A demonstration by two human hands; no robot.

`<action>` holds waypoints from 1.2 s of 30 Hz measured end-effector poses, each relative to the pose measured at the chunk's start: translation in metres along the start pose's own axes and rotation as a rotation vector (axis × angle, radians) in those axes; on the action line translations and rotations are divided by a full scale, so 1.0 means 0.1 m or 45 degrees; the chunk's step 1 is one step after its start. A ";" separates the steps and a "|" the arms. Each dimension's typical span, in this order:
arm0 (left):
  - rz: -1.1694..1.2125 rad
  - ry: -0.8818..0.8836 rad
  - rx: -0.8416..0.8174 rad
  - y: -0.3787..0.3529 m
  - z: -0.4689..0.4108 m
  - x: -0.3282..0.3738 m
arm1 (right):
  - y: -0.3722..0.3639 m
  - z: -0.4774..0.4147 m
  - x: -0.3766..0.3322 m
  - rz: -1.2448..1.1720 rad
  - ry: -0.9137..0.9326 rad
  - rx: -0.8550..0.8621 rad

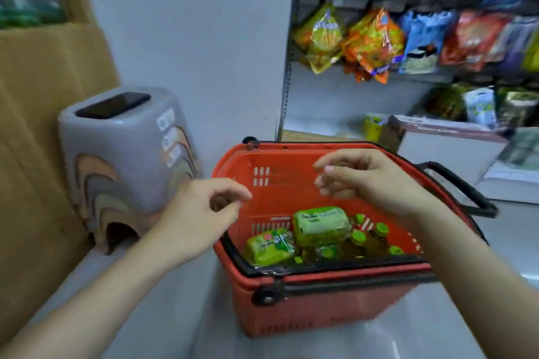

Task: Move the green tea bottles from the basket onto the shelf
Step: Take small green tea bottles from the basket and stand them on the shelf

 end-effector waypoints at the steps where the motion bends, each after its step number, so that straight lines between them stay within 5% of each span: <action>1: -0.016 0.021 -0.025 -0.18 -0.07 -0.04 | 0.14 -0.01 0.22 -0.003 -0.052 0.028; 10: -0.011 0.206 -0.316 -1.34 -0.79 -0.17 | 0.91 -0.43 1.40 0.593 -0.279 -0.064; 17: -0.331 0.080 -0.840 -2.82 -1.11 -0.07 | 0.89 -0.17 2.22 0.982 -0.834 -0.676; 22: -0.613 -0.064 -1.097 -3.70 -0.93 -0.31 | 1.03 -0.24 2.26 1.023 -0.878 -0.567; 28: -0.739 -0.177 -0.919 -3.65 -1.15 -0.29 | 1.23 -0.34 2.10 0.824 -0.716 -0.266; 33: -0.173 -0.173 -0.289 -2.57 -1.81 0.30 | 1.10 -0.38 2.06 0.471 -0.624 -0.351; 36: 0.251 -0.232 -0.062 -2.06 -1.95 0.60 | 1.17 -0.49 1.77 0.179 -0.354 -0.085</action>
Point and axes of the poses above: each hand's wrist, its own z-axis away from the middle knuckle, its own y-axis out of the back of the hand, x = y × z, the point moved 9 cm from there along -z, towards the middle knuckle, and after that the axes turned 3 degrees about y, right-handed, at the moved point
